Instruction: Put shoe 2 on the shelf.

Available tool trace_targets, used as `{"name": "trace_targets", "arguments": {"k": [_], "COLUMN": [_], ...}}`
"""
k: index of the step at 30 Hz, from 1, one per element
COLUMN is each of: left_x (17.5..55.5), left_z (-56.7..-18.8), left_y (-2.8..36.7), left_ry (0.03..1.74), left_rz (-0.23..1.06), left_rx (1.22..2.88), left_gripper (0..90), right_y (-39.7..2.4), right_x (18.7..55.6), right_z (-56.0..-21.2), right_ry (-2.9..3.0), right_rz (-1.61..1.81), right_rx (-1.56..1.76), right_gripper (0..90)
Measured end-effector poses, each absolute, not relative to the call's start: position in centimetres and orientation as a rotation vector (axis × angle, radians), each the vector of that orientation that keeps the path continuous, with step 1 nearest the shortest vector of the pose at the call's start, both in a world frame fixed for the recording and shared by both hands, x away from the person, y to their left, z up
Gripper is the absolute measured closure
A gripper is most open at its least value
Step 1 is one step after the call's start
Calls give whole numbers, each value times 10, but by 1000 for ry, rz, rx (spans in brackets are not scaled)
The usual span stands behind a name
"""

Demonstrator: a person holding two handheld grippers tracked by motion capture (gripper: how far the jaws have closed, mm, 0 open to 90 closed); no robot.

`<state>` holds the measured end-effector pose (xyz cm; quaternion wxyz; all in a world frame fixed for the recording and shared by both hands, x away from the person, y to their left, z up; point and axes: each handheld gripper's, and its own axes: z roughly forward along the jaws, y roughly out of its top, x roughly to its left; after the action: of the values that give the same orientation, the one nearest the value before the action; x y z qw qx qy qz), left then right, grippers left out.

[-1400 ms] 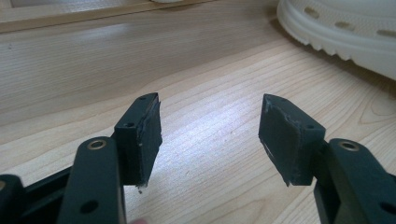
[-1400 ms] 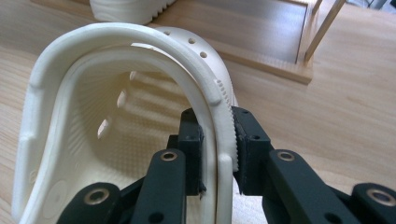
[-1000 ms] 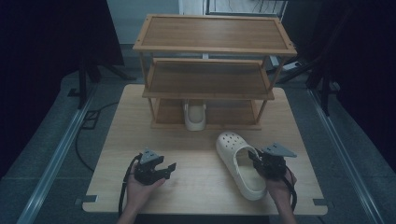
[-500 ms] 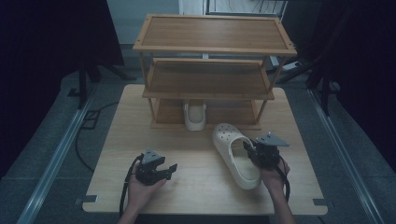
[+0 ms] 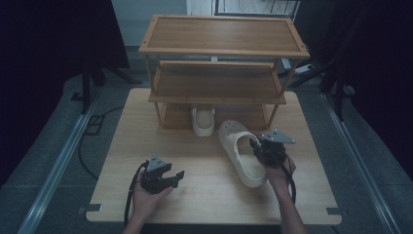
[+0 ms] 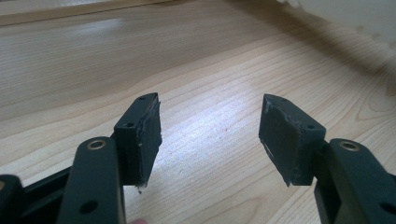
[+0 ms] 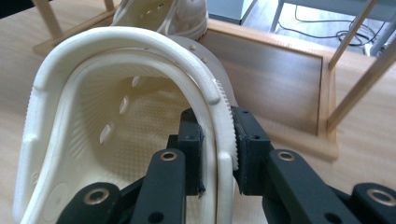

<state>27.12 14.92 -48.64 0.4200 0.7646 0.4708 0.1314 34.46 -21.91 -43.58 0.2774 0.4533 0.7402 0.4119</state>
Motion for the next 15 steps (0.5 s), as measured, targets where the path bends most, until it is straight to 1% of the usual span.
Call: {"name": "trace_targets", "arguments": {"k": [8,15], "left_x": [271,271], "left_z": [-485,-483], "left_y": [155,158], "left_ry": [1185,1188], "left_rz": [324,321], "left_rx": [1899,1882], "left_gripper": [393,393], "right_y": [-199,-191], "right_x": [387,409], "right_z": [-432,-442], "right_ry": [1932,1868], "right_rz": [1050,1036], "right_rx": [1274,1332], "right_gripper": [753,752]}}
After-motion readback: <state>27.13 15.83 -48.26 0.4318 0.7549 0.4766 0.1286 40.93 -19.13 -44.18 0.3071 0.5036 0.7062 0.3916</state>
